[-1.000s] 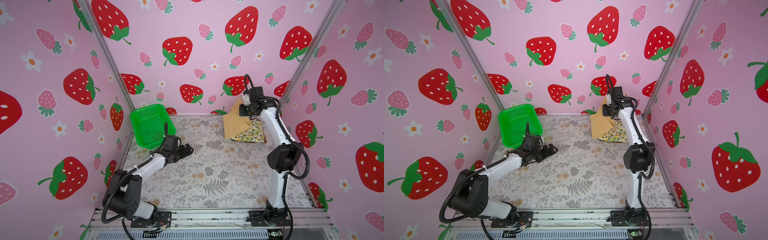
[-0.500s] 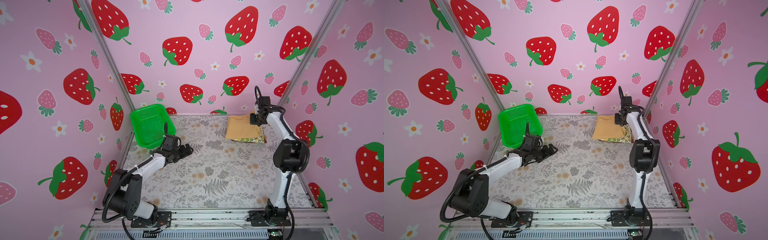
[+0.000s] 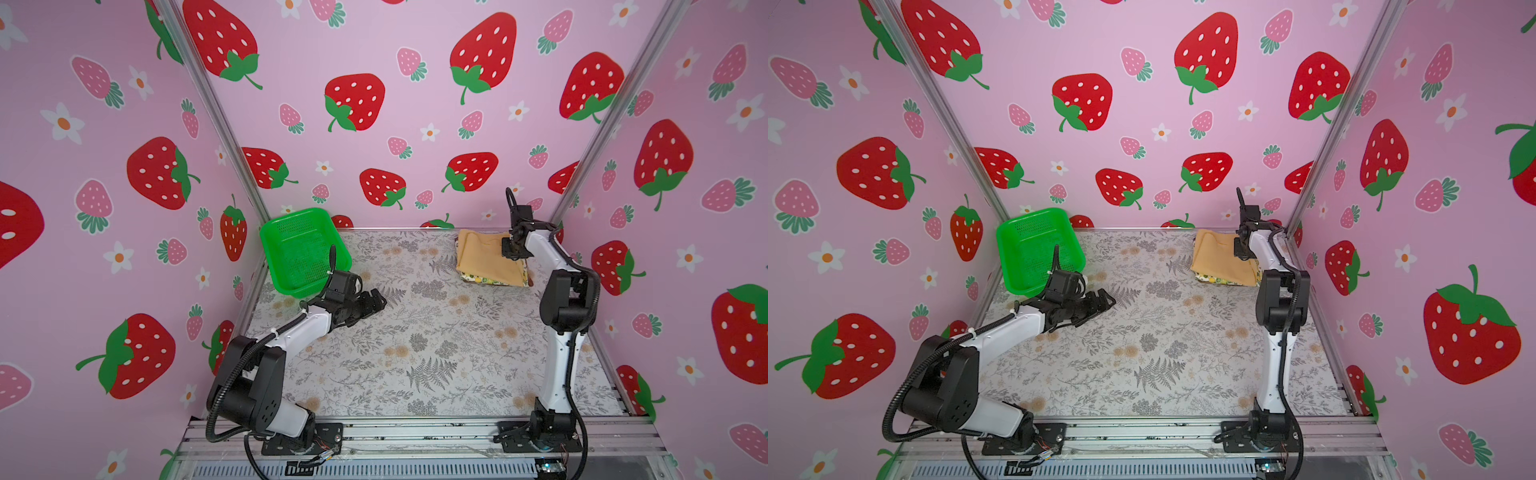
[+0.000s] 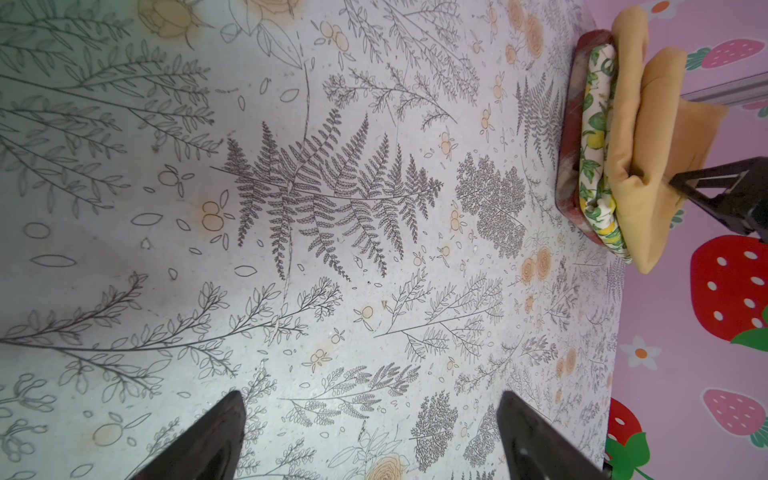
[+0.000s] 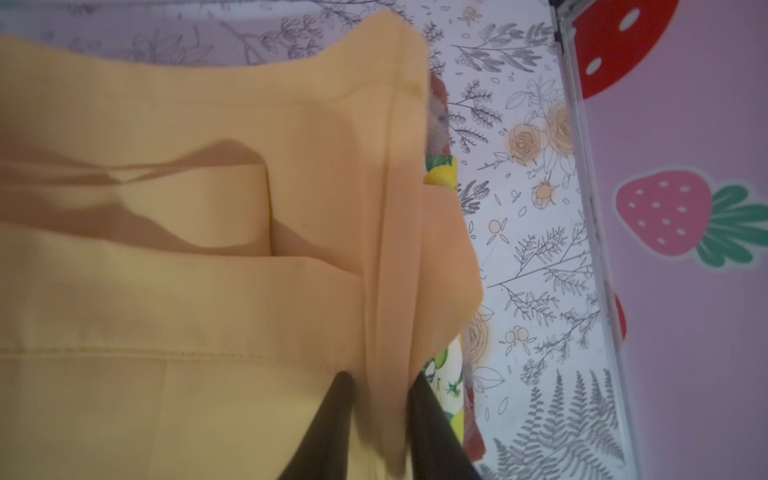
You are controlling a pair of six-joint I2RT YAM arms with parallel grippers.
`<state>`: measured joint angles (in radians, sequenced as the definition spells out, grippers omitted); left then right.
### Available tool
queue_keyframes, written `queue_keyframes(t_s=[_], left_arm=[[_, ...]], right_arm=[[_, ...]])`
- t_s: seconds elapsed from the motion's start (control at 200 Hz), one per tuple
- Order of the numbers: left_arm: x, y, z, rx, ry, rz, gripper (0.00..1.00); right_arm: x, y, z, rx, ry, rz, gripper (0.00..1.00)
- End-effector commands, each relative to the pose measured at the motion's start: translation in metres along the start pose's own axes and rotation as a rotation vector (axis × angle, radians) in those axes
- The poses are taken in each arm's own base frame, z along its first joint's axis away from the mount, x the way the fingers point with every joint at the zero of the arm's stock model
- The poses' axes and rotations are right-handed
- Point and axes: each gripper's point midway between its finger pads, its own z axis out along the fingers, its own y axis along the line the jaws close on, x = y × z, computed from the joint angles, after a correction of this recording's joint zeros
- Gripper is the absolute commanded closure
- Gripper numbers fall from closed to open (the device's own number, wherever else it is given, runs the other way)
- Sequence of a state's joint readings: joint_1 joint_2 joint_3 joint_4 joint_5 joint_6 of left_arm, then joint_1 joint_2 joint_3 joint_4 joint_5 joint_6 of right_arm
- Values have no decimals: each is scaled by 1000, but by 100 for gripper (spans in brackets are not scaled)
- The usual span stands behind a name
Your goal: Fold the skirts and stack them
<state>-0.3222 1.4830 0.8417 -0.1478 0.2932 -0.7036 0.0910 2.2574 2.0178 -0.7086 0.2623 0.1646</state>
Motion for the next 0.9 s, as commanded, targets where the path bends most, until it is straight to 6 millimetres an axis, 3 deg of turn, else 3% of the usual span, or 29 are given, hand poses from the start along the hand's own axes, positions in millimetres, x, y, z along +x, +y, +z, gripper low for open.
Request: queue_keyframes(t_s=[0.0, 0.08, 0.155, 0.19, 0.39, 0.4, 0.41, 0.43, 0.515, 0.67, 0.745, 0.896], left_arm=[[-8, -1, -14, -26, -30, 20, 5], [-15, -4, -25, -43, -64, 44, 5], [-22, -7, -37, -63, -97, 76, 5], [-26, -8, -43, -73, -116, 94, 0], [-37, -1, -70, -180, -169, 133, 1], [-36, 0, -70, -184, -165, 129, 1], [-37, 0, -71, -186, -162, 129, 1], [-35, 0, -70, -190, -150, 128, 1], [-28, -4, -65, -186, -70, 157, 1], [-27, 7, -66, -271, -22, 246, 1], [-33, 17, -74, -314, -98, 273, 1], [-54, 39, -106, -387, -393, 294, 1]], right_arm=[[-22, -15, -29, 23, -98, 41, 60], [-34, -19, -55, 7, -161, 65, 50], [-42, -18, -78, -37, -203, 81, 47], [-44, -13, -88, -67, -222, 85, 44], [-36, 20, -135, -204, -321, 97, 37], [-36, 22, -137, -213, -327, 97, 26], [-35, 25, -141, -224, -334, 94, 7], [-33, 30, -144, -240, -342, 93, 0], [-24, 52, -159, -301, -371, 73, 0], [-5, 83, -184, -365, -430, 26, 0], [5, 93, -195, -408, -467, 26, 0], [27, 105, -206, -489, -525, 48, 0]])
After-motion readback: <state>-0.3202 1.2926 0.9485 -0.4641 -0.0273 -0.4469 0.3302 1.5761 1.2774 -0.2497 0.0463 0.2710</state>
